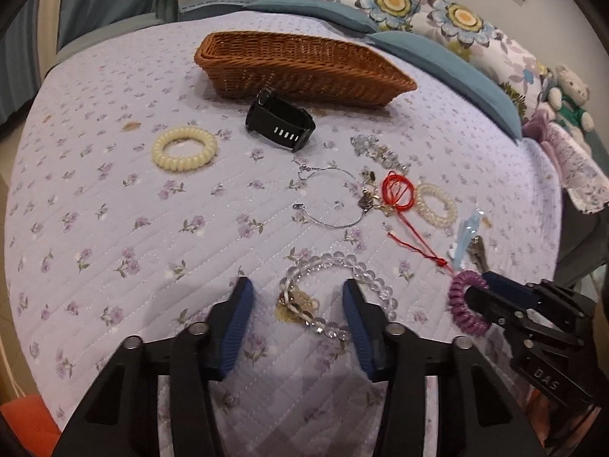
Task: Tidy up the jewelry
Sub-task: 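Grasp the clear bead bracelet with the left tool while the right tool grasps the purple coil hair tie, then carry both items into the wicker basket and open both tools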
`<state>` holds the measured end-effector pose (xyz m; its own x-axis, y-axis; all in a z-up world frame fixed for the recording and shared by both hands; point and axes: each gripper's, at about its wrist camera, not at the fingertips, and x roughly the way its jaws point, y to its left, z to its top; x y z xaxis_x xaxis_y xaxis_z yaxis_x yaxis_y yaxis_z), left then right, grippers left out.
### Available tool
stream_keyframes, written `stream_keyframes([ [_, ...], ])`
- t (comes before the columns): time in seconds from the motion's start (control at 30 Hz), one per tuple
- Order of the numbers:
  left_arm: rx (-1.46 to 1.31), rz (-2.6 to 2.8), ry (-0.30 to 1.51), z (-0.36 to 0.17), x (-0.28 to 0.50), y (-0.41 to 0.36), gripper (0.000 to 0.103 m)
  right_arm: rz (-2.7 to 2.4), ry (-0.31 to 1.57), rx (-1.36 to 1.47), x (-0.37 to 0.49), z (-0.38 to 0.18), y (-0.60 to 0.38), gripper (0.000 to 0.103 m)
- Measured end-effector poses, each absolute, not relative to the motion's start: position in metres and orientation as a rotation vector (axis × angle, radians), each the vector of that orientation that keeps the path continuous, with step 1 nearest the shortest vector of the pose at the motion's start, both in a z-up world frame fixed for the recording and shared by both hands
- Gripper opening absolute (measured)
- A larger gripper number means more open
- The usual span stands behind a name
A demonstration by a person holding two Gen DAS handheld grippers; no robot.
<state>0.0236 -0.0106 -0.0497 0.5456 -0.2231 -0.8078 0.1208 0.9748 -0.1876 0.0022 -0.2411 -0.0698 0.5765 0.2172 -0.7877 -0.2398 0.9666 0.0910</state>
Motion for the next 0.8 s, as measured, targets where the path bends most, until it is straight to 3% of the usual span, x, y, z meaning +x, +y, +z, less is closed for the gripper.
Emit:
stream_keyframes([
  [0.03,-0.086,-0.200,0.970,-0.051,0.024,-0.014,0.025,0.266,0.918,-0.029,0.002,-0.070,-0.241,0.019],
  [0.07,-0.077,-0.204,0.972,-0.051,0.024,-0.016,0.018,0.261,0.918,-0.038,0.003,-0.071,-0.240,0.018],
  [0.17,-0.064,-0.206,0.969,-0.050,0.022,-0.017,0.007,0.266,0.906,-0.048,0.001,-0.069,-0.239,0.015],
  [0.43,-0.098,-0.256,0.892,-0.035,0.012,-0.013,0.007,0.315,0.838,-0.040,-0.008,-0.054,-0.233,0.014],
  [0.8,-0.113,-0.391,0.714,0.027,0.016,-0.009,0.007,0.309,0.766,-0.024,0.012,-0.022,-0.223,0.014],
])
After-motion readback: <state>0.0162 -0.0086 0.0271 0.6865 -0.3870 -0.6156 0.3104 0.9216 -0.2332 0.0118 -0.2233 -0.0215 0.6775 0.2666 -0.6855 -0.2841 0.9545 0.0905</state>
